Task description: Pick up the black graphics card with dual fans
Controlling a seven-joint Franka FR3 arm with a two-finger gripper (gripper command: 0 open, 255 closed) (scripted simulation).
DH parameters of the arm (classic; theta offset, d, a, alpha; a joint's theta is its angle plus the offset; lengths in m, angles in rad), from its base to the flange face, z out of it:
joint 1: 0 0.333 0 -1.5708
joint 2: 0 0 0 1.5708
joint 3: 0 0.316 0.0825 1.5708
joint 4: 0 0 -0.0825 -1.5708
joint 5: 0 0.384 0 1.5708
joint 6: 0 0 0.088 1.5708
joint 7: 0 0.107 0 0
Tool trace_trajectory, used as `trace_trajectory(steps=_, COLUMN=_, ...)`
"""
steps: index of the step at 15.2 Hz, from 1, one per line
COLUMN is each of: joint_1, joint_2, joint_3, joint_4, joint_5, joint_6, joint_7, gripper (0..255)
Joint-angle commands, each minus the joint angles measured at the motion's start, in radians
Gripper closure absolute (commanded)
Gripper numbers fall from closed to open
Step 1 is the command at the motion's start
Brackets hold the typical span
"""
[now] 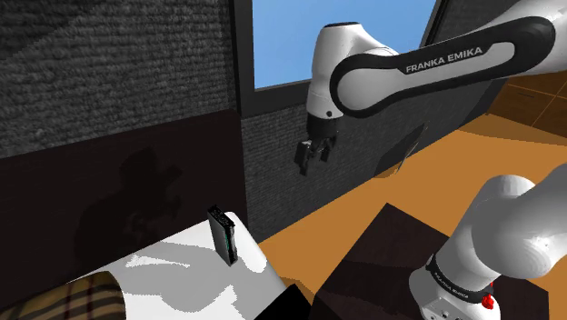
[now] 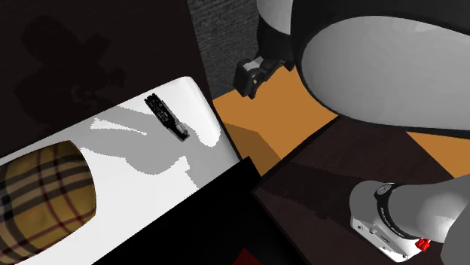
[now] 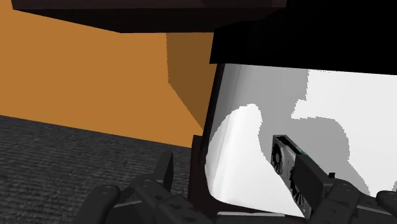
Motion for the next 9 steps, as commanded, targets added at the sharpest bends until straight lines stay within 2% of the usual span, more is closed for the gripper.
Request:
trace_trajectory(steps=1, joint_1=0.004, joint_2=0.077, joint_3=0.026, joint_4=0.029, joint_5=-0.005, joint_6=0.052, joint_7=0.03, gripper=0)
trace_trajectory(steps=9, joint_1=0.022, joint_2=0.378, joint_3=0.112, joint_4=0.173, joint_5=-0.085, joint_6=0.211, joint_7=0.178, gripper=0)
